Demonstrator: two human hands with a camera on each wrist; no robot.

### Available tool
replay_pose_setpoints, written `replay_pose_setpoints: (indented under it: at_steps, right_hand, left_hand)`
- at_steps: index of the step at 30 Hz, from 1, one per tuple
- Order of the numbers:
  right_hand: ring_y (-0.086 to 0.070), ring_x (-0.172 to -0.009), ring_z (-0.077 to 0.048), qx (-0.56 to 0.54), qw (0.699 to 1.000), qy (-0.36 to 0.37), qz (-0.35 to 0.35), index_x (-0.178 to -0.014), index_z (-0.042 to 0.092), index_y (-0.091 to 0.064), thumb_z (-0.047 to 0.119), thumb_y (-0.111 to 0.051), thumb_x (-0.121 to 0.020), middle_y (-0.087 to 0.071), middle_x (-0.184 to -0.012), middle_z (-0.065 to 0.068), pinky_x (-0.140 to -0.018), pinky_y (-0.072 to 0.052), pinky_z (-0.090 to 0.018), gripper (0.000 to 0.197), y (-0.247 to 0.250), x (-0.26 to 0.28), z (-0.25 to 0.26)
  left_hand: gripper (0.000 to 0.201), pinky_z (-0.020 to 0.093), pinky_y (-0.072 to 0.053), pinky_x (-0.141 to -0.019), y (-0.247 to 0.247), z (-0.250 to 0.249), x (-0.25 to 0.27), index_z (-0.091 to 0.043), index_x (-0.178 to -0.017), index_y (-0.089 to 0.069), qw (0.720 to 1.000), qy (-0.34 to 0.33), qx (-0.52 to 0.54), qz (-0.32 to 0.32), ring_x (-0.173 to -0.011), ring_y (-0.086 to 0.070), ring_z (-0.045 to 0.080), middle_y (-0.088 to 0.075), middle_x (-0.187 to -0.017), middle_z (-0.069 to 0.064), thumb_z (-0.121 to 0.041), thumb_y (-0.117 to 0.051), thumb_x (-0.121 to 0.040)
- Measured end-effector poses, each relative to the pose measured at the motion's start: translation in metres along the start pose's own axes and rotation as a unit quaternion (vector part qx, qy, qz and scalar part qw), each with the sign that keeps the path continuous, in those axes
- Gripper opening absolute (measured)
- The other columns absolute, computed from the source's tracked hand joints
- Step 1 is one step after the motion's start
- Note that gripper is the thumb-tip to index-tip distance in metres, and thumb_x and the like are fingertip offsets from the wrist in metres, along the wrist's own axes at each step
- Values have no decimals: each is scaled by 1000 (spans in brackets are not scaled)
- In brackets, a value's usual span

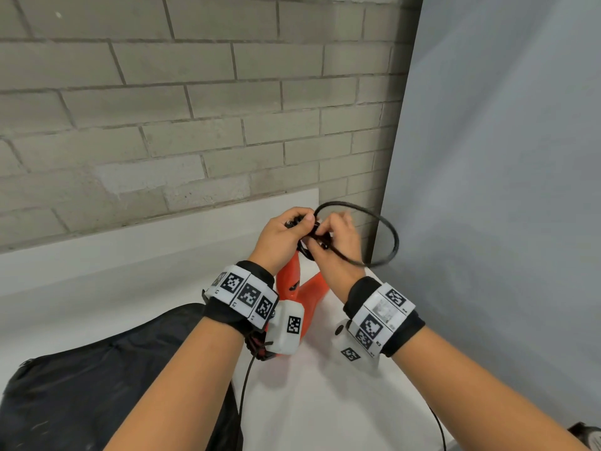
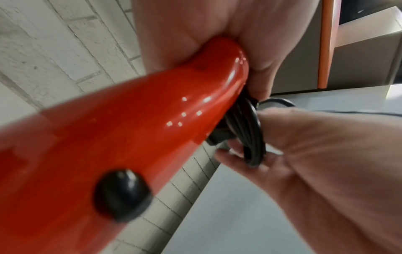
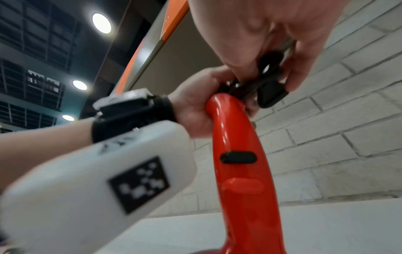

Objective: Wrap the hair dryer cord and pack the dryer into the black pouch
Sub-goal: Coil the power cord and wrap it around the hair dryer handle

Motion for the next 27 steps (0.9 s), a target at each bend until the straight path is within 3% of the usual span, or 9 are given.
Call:
replay_pose_setpoints:
  at_steps: [4, 9, 13, 15, 18, 21, 23, 25, 27]
  right_hand:
    - [-48, -71, -12, -60, 994, -90, 34, -93, 16, -46, -5, -47, -85, -49, -82, -4, -65, -44, -18, 23, -4, -9, -12]
    - [-58, -72, -12, 38, 978, -26, 201, -104, 11, -52, 19, -48, -88, -61, -81, 1, -66, -47, -15, 18, -4, -7, -22]
    - [-50, -66, -4, 76, 956, -58, 278, -98, 17, -54, 34, -38, -92, -55, -73, 10, -70, -42, -25, 24, -1, 11, -58]
    - [-50, -70, -15, 135, 938, -114, 296, -89, 11, -55, 28, -37, -96, -56, -75, -3, -72, -43, -34, 25, 2, 22, -88]
    - [-56, -97, -28, 295, 840, -216, 401, -95, 12, -58, 20, -37, -95, -61, -102, -12, -89, -44, -35, 22, 6, 45, -135]
    - [-53, -104, -24, 373, 722, -245, 529, -111, 9, -61, 12, -44, -91, -59, -110, -10, -92, -42, -29, 27, 0, 64, -140]
    - [-54, -105, -23, 407, 696, -226, 547, -119, 10, -58, 16, -47, -91, -59, -113, -8, -86, -44, -26, 31, -5, 61, -130]
    - [-53, -111, -24, 389, 746, -190, 506, -126, 14, -51, 19, -48, -92, -58, -124, -8, -92, -42, -29, 35, -11, 47, -115]
    - [-53, -104, -20, 250, 849, -181, 428, -128, 14, -47, 20, -49, -92, -56, -124, -8, -88, -40, -27, 37, -17, 30, -94]
  left_hand:
    - [15, 3, -44, -66, -18, -3, 5, -17, -85, -59, 999, -12, -4, 33, -63, -57, -12, -59, -78, -5, -5, -51, -89]
    - [18, 5, -42, -56, -16, -5, 4, -8, -103, -59, 1000, -12, -5, 26, -49, -53, -7, -55, -70, -3, -4, -48, -90]
    - [22, 10, -39, -50, -15, -3, 2, -11, -108, -61, 1000, -19, -15, 10, -43, -46, -1, -47, -61, 3, -6, -48, -91]
    - [19, 12, -40, -50, -6, 0, -1, -13, -104, -62, 1000, -7, -12, -15, -44, -45, 0, -48, -62, 2, -8, -49, -90]
    - [18, 10, -40, -49, 5, 3, -5, -8, -104, -62, 999, 7, -18, -29, -43, -46, 0, -49, -64, 1, -9, -49, -91]
    - [22, 10, -40, -49, 8, 2, -6, -1, -108, -61, 999, 2, -27, -25, -43, -47, 0, -54, -67, -1, -8, -49, -91]
    - [22, 10, -42, -50, 5, 1, -6, -1, -107, -62, 999, -3, -27, -19, -42, -49, 1, -59, -71, -4, -6, -48, -91]
    - [21, 10, -43, -52, 2, -1, -4, -5, -105, -64, 999, -11, -30, -9, -42, -51, 1, -62, -69, -6, -6, -48, -91]
    - [21, 10, -44, -54, -1, -3, -4, -13, -100, -66, 999, -19, -29, 6, -42, -51, 2, -62, -59, -9, -6, -48, -91]
Point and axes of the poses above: each hand's wrist, its own x-axis away from the middle knuckle, its own y-axis out of the back of the hand, z = x × y, the point moved 7 cm from there along -x, towards the middle knuckle
